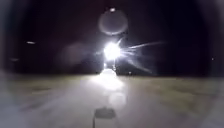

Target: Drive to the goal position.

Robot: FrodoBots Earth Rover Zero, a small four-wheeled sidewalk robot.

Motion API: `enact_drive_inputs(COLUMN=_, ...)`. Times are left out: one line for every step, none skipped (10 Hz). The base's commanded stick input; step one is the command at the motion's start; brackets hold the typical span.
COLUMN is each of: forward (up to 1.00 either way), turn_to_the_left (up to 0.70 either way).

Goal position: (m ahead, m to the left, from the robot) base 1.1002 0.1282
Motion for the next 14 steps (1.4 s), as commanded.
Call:
enact_drive_inputs(forward=0.85, turn_to_the_left=0.02)
enact_drive_inputs(forward=0.85, turn_to_the_left=0.00)
enact_drive_inputs(forward=0.85, turn_to_the_left=-0.01)
enact_drive_inputs(forward=0.85, turn_to_the_left=-0.03)
enact_drive_inputs(forward=0.85, turn_to_the_left=-0.01)
enact_drive_inputs(forward=0.85, turn_to_the_left=0.00)
enact_drive_inputs(forward=0.85, turn_to_the_left=0.02)
enact_drive_inputs(forward=0.85, turn_to_the_left=0.04)
enact_drive_inputs(forward=0.85, turn_to_the_left=0.06)
enact_drive_inputs(forward=0.85, turn_to_the_left=0.07)
enact_drive_inputs(forward=0.85, turn_to_the_left=0.09)
enact_drive_inputs(forward=0.85, turn_to_the_left=0.11)
enact_drive_inputs(forward=0.85, turn_to_the_left=0.13)
enact_drive_inputs(forward=0.85, turn_to_the_left=0.15)
